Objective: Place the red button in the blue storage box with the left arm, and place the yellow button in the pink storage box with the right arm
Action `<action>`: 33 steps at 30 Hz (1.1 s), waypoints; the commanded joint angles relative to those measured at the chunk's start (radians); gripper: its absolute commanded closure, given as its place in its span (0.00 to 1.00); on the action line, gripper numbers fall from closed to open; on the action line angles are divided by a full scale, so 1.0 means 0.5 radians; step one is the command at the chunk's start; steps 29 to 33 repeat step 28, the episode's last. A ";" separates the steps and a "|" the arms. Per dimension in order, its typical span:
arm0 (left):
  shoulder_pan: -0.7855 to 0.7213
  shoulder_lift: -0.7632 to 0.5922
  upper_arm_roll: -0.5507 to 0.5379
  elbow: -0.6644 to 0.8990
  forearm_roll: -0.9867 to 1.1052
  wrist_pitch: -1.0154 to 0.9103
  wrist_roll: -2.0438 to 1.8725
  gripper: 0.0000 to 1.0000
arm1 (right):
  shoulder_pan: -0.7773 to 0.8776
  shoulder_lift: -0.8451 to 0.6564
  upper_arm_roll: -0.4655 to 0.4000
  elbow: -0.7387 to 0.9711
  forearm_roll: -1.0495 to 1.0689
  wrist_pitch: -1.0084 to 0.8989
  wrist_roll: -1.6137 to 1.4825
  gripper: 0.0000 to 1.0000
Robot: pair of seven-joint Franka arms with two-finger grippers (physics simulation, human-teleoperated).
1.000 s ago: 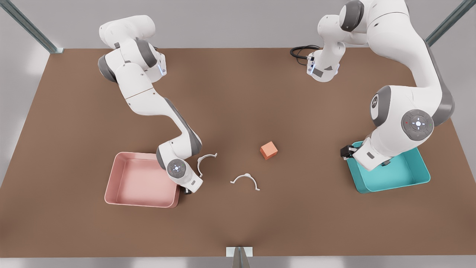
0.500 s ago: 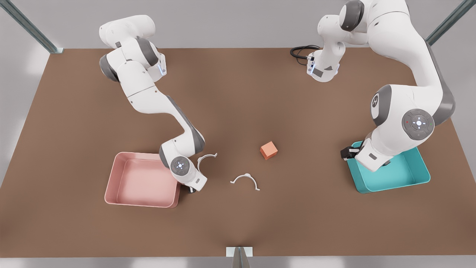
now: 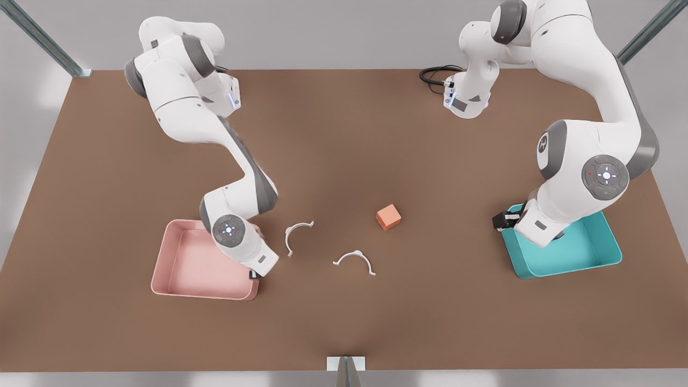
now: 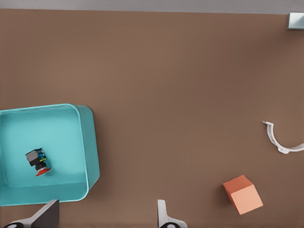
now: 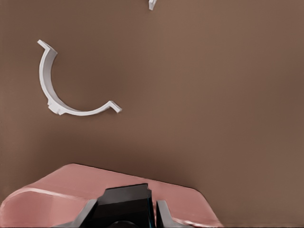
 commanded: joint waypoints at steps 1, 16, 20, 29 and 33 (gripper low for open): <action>-0.001 0.000 0.000 0.001 0.000 0.000 -0.071 0.00 | -0.046 -0.078 0.002 -0.105 -0.015 -0.082 0.063 0.58; 0.002 -0.080 -0.030 -0.024 -0.006 -0.006 -0.013 0.00 | -0.534 -0.480 0.161 -0.195 -0.107 0.056 0.752 0.00; 0.002 -0.086 -0.046 -0.017 -0.003 -0.040 -0.010 0.00 | -0.687 -0.863 0.131 -0.054 0.049 -0.492 2.750 0.00; -0.016 -0.108 -0.055 -0.017 0.003 -0.049 -0.019 0.00 | -0.647 -1.014 -0.140 -0.130 0.197 -0.705 2.569 0.00; -0.016 -0.108 -0.055 -0.017 0.003 -0.049 -0.019 0.00 | -0.647 -1.014 -0.140 -0.130 0.197 -0.705 2.569 0.00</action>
